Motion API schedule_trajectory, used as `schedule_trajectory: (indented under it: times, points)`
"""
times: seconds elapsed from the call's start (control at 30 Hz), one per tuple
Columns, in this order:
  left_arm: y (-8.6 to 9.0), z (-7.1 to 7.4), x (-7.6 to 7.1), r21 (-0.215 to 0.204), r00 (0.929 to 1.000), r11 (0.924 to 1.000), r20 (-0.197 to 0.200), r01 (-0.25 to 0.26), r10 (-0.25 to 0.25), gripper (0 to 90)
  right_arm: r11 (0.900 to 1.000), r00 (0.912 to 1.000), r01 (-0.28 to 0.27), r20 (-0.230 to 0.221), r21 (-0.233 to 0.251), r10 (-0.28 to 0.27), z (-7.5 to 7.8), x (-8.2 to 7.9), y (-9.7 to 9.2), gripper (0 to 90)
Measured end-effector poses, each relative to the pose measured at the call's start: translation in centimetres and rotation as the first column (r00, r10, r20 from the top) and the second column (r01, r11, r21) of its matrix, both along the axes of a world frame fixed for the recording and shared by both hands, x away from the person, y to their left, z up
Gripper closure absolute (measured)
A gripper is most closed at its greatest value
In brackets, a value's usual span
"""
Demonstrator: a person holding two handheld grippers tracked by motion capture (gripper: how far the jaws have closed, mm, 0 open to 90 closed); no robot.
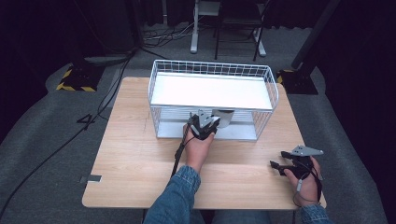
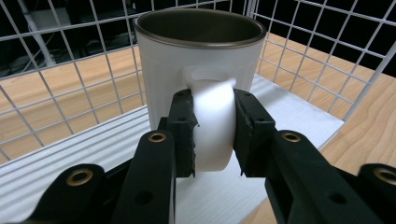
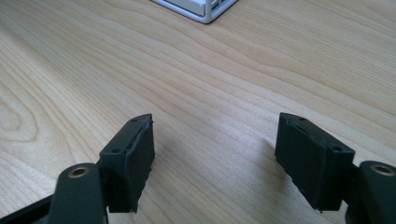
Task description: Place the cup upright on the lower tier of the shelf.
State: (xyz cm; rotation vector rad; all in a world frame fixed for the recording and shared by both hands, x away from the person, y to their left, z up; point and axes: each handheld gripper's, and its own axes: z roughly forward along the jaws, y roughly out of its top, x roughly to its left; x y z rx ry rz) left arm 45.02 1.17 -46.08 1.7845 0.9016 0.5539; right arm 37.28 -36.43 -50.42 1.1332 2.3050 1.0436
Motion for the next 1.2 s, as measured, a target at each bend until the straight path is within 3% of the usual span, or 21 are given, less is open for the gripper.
schedule_trajectory:
  times: [0.07,0.13,0.17,0.3,0.63,0.77,1.03,1.2]
  points:
    - [0.0,0.0,0.0,-0.002,1.0000,1.0000,-0.006,0.001,-0.001,69.9,1.0000,1.0000,0.000,0.000,0.000,0.000,0.0,0.0,0.0,28.8]
    - [0.0,0.0,-0.1,-0.012,0.9997,0.9999,-0.025,-0.009,0.008,61.6,1.0000,1.0000,0.000,0.000,0.000,0.000,0.0,0.0,0.0,28.8]
    - [-0.1,0.0,-0.1,-0.044,0.9994,0.9988,-0.028,-0.023,0.022,58.0,1.0000,1.0000,0.000,0.000,0.000,0.000,0.0,0.0,0.0,28.8]
    - [0.1,0.2,-0.2,-0.050,0.9991,0.9981,-0.025,-0.036,0.035,49.7,1.0000,1.0000,-0.001,0.000,0.000,0.001,0.0,0.0,0.0,28.9]
    - [0.4,0.8,-1.1,-0.077,0.9992,0.9964,-0.017,-0.036,0.035,38.5,1.0000,1.0000,-0.001,0.000,0.000,0.001,0.0,0.0,0.0,28.9]
    - [0.9,1.5,-2.2,-0.091,0.9997,0.9955,0.001,-0.026,0.026,37.0,1.0000,1.0000,-0.007,0.000,0.000,0.007,0.0,0.0,0.0,28.8]
    - [2.0,2.4,-4.3,-0.097,0.9992,0.9949,-0.023,0.030,-0.033,36.3,1.0000,1.0000,-0.002,-0.002,0.004,0.002,0.0,0.1,0.1,28.3]
    - [2.8,3.3,-5.7,-0.099,0.9980,0.9934,-0.016,0.059,-0.061,36.2,1.0000,1.0000,-0.002,-0.002,0.002,0.002,0.0,0.2,0.2,28.0]
